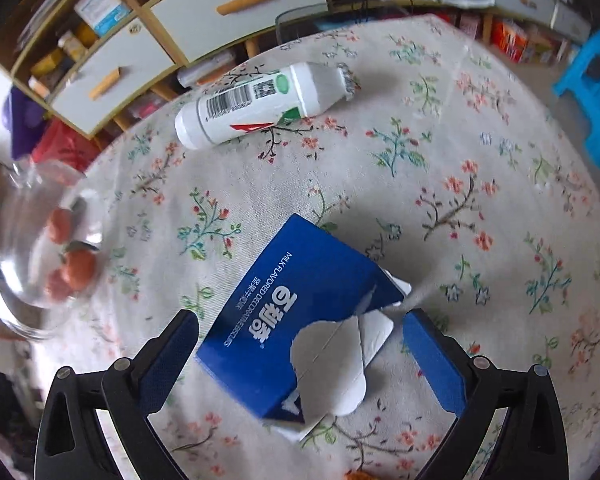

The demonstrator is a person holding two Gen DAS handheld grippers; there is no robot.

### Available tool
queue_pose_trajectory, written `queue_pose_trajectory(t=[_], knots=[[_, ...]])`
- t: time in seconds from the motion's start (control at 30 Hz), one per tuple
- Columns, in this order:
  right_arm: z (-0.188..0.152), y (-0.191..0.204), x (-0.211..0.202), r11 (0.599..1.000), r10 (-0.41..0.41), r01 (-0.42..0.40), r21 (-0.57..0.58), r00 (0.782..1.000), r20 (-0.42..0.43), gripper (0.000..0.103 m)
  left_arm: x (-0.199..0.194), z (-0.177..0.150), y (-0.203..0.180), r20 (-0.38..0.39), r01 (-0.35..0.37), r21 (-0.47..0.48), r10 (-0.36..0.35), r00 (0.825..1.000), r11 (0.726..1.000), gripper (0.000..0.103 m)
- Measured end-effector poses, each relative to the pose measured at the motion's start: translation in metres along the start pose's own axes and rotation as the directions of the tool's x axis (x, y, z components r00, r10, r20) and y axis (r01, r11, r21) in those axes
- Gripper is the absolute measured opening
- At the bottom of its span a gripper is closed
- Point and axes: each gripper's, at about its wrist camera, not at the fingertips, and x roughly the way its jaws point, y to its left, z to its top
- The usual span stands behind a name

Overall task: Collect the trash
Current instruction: 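Grasp the second blue biscuit box with the right gripper while the left holds its box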

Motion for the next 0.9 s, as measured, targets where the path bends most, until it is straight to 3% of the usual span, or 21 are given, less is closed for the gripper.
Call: queue_pose_trajectory(t=[0.17, 0.37, 0.47, 0.57, 0.9], knots=[[-0.012, 0.011, 0.003, 0.986, -0.083, 0.084, -0.142, 0.996, 0.013, 0.103, -0.001, 0.0, -0.003, -0.001, 0.006, 0.0, -0.006, 1.0, 1.0, 0.07], [-0.028, -0.003, 0.0, 0.95, -0.094, 0.081, -0.301, 0.995, -0.027, 0.103, -0.002, -0.004, -0.013, -0.009, 0.033, 0.01, -0.032, 0.999, 0.999, 0.07], [-0.031, -0.024, -0.006, 0.95, -0.08, 0.063, -0.307, 0.996, -0.046, 0.101, -0.004, -0.005, -0.021, -0.006, 0.04, 0.017, -0.04, 0.999, 0.999, 0.069], [-0.033, -0.044, -0.017, 0.946, -0.057, 0.045, -0.32, 0.998, -0.029, 0.075, -0.005, -0.007, -0.029, -0.006, 0.054, 0.02, -0.054, 0.999, 0.998, 0.069], [-0.041, -0.117, -0.05, 0.951, 0.025, -0.041, -0.306, 0.998, -0.055, 0.071, -0.01, -0.01, -0.074, 0.018, 0.072, 0.084, -0.074, 0.997, 0.994, 0.07]])
